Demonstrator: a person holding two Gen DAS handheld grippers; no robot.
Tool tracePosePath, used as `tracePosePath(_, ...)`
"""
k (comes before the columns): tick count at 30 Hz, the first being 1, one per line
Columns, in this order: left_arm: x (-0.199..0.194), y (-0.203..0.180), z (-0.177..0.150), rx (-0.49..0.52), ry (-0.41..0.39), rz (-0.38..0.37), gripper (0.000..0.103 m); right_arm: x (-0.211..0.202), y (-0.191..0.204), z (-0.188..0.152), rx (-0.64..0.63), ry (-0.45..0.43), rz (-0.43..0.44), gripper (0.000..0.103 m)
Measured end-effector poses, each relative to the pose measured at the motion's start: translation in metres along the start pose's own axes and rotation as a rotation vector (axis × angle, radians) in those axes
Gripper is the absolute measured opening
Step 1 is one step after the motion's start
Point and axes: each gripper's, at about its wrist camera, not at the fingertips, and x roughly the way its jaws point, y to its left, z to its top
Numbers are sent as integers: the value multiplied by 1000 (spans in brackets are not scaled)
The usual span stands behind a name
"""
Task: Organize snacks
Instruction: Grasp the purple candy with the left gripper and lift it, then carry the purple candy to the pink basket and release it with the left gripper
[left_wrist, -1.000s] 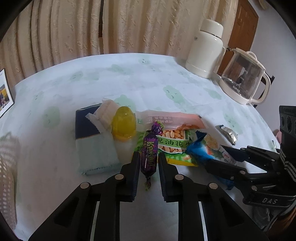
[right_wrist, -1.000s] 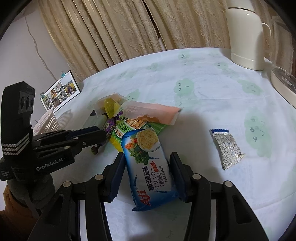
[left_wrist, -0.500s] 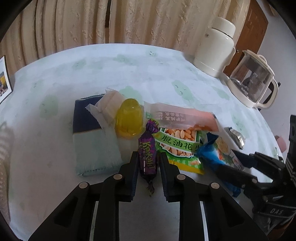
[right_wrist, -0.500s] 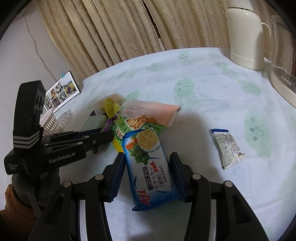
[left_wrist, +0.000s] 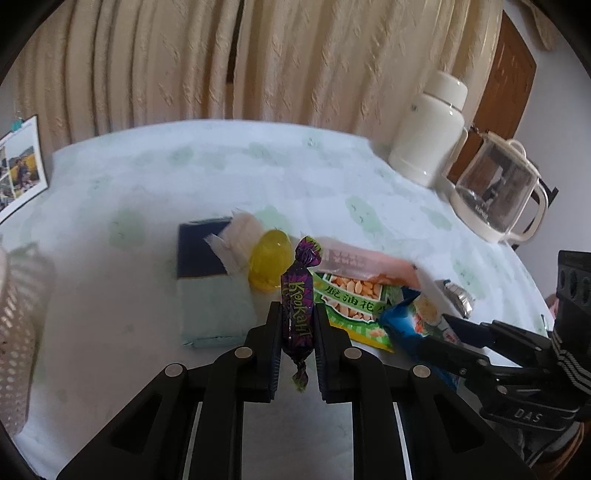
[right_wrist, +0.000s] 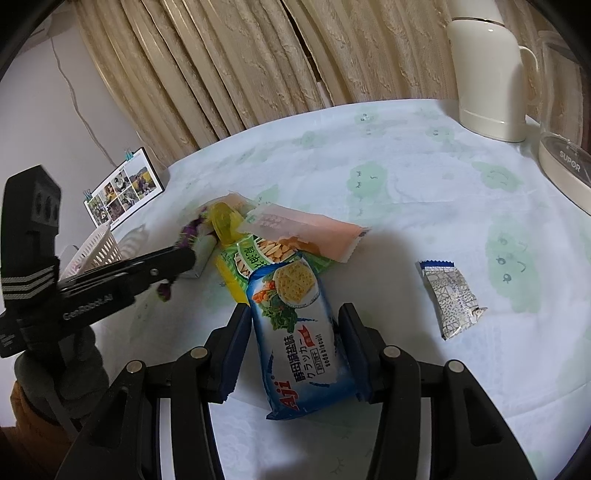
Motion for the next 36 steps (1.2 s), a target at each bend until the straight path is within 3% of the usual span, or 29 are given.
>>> tracePosePath(8,-22,6,-4,-19,-68,46,16,-2,-1,1,-5,-2,7,44)
tracePosePath(19,-29,10,-8,-43,-90,66,16,7,3,0,-37,51,-19,53)
tracePosePath(22,-32,11,-8,-45,-104,73,16,6,3,0,-39,51,-37,43)
tracePosePath(36,-58,30,-3,-99,-207,159,16,-6,-16,3,81,-8,51,42)
